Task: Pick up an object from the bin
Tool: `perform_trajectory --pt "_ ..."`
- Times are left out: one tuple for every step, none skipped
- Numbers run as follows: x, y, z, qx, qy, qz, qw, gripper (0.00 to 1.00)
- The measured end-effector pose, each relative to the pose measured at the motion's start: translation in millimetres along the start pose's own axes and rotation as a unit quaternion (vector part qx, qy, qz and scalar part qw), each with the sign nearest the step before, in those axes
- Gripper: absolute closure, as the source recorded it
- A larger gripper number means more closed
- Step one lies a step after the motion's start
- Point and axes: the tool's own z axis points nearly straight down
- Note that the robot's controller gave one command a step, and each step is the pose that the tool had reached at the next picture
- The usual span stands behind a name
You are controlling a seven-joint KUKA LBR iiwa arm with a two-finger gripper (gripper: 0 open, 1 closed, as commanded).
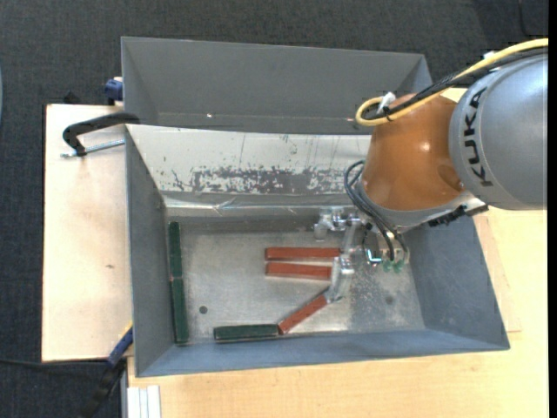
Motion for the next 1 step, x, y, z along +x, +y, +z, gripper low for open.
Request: perform_trajectory --pt "-1.4 -0.1 -3.9 0.0 -0.0036 0.0 1.0 0.0"
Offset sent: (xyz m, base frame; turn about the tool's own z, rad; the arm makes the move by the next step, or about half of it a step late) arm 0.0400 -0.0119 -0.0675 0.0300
